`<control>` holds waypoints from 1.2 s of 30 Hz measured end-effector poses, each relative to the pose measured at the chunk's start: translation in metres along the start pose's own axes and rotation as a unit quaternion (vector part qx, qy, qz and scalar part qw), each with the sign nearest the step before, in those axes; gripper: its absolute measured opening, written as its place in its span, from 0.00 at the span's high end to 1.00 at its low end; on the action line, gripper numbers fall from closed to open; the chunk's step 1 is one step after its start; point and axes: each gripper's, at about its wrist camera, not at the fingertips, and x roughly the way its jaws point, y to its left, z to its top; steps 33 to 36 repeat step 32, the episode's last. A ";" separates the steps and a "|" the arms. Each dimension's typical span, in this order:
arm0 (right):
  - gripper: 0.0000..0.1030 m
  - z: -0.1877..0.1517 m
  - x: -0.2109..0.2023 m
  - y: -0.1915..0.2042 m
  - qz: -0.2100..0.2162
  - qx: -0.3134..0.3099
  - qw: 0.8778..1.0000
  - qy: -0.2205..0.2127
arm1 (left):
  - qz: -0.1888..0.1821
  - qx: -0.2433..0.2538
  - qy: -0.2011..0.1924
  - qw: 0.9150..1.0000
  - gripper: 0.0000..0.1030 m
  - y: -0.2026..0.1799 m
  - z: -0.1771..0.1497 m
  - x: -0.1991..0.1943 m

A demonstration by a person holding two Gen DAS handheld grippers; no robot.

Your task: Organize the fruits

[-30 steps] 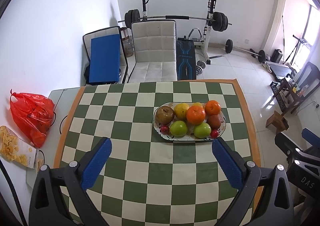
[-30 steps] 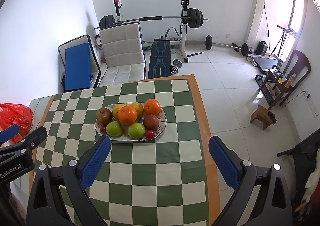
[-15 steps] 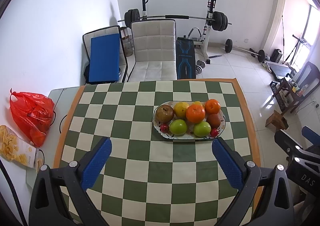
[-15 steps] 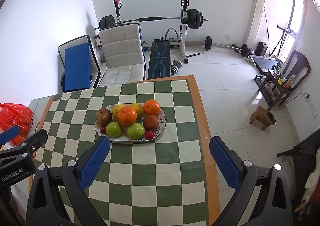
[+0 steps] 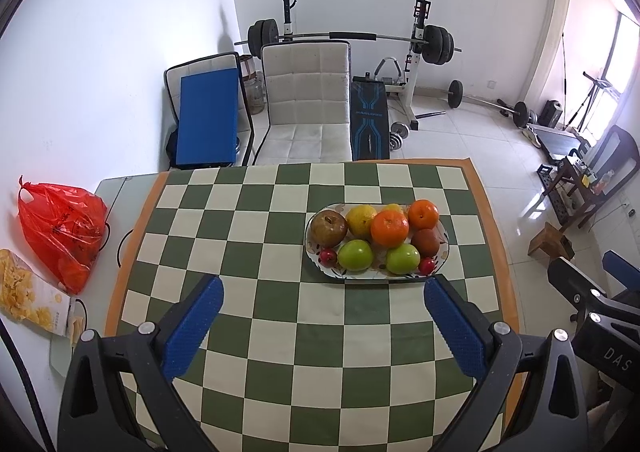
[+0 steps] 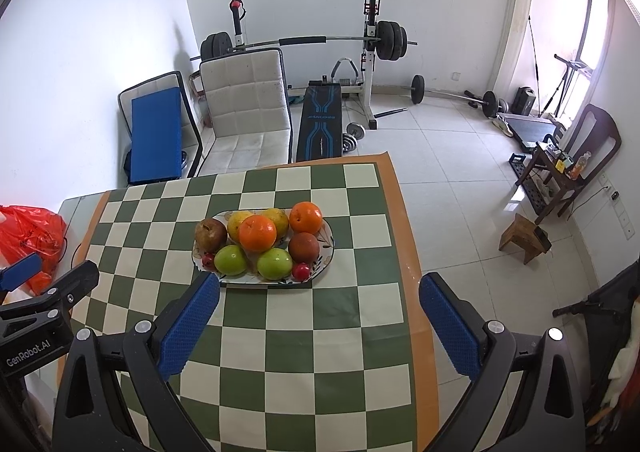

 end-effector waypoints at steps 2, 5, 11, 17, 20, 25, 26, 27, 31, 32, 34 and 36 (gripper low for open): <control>0.01 0.000 0.000 0.000 0.000 -0.001 1.000 0.000 | 0.000 -0.001 0.000 1.000 0.00 0.000 0.000 0.000; 0.01 0.000 -0.001 0.001 0.001 -0.001 1.000 0.000 | 0.000 0.000 -0.001 1.000 0.00 0.000 0.000 0.000; 0.01 0.000 -0.003 0.004 0.002 -0.001 1.000 -0.001 | -0.001 0.001 -0.003 1.000 0.00 -0.002 -0.001 -0.003; 0.01 -0.001 -0.003 0.004 0.002 -0.002 1.000 0.000 | 0.000 0.001 -0.002 1.000 0.00 -0.002 -0.001 -0.004; 0.01 -0.002 -0.002 0.008 0.003 -0.002 1.000 0.002 | 0.000 0.001 -0.003 1.000 0.00 -0.002 -0.002 -0.004; 0.01 -0.004 -0.002 0.009 0.003 -0.003 1.000 0.002 | 0.000 0.000 -0.002 1.000 0.00 -0.001 -0.003 -0.005; 0.01 -0.005 -0.002 0.010 0.003 -0.003 1.000 0.002 | -0.001 0.000 -0.002 1.000 0.00 -0.001 -0.003 -0.005; 0.01 -0.005 -0.002 0.010 0.003 -0.003 1.000 0.002 | -0.001 -0.001 -0.002 1.000 0.00 0.000 -0.004 -0.005; 0.01 -0.005 -0.002 0.010 0.003 -0.003 1.000 0.002 | -0.003 0.000 -0.008 1.000 0.00 0.002 -0.005 -0.007; 0.01 -0.005 -0.002 0.010 0.003 -0.003 1.000 0.002 | -0.003 0.000 -0.008 1.000 0.00 0.003 -0.006 -0.007; 0.01 -0.005 -0.002 0.010 0.003 -0.003 1.000 0.002 | -0.003 0.000 -0.008 1.000 0.00 0.003 -0.006 -0.007; 0.01 -0.005 -0.002 0.010 0.003 -0.003 1.000 0.002 | -0.003 0.000 -0.008 1.000 0.00 0.003 -0.006 -0.007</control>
